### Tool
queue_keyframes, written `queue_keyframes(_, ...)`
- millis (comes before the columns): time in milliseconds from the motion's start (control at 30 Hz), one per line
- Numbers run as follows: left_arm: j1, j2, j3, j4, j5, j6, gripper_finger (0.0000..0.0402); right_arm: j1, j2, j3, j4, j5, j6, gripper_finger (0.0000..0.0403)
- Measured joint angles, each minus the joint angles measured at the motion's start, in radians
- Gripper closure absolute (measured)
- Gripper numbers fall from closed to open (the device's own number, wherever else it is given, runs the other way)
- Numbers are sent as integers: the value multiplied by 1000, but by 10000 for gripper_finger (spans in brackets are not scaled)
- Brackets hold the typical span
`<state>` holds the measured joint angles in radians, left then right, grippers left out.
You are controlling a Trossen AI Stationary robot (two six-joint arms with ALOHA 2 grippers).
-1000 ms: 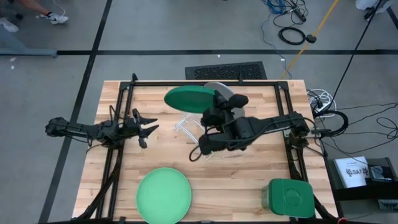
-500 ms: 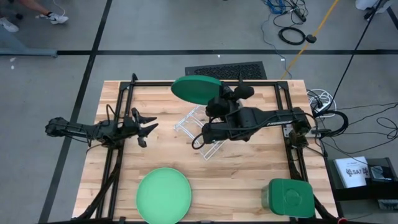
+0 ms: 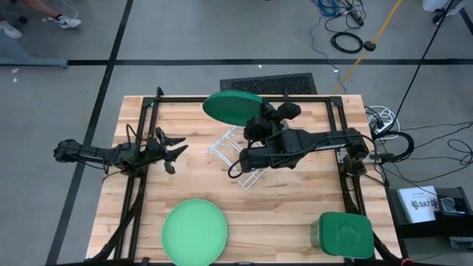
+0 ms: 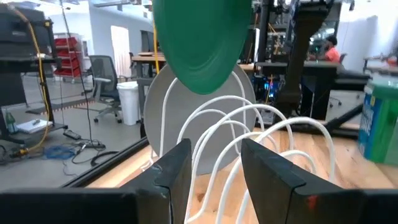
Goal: Sort dishes
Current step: Put the dark green plate into the dish rack
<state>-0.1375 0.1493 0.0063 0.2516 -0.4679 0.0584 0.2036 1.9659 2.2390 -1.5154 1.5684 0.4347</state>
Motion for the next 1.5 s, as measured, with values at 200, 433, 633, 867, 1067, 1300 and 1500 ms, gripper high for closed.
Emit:
queue_keyframes(200, 0, 33, 0, -2, 159, 5, 260, 18, 0, -14, -2, -5, 0, 403)
queue_keyframes(433, 31, 167, 6, -31, 155, 62, 260, 41, 0, -14, 3, 0, -5, 403)
queue_keyframes(633, 111, 319, 63, -21, 226, 89, 260, 47, 0, -14, 53, 2, -44, 403)
queue_keyframes(867, 221, 512, 148, 18, 366, 146, 260, 47, 0, -14, 131, 3, -122, 403)
queue_keyframes(1067, 301, 677, 211, 33, 440, 169, 260, 47, 0, -14, 158, 2, -164, 403)
queue_keyframes(1300, 359, 869, 256, 98, 515, 194, 260, 47, 0, -14, 158, 2, -166, 403)
queue_keyframes(1500, 365, 999, 266, 202, 528, 192, 260, 47, 0, -14, 157, 2, -167, 403)
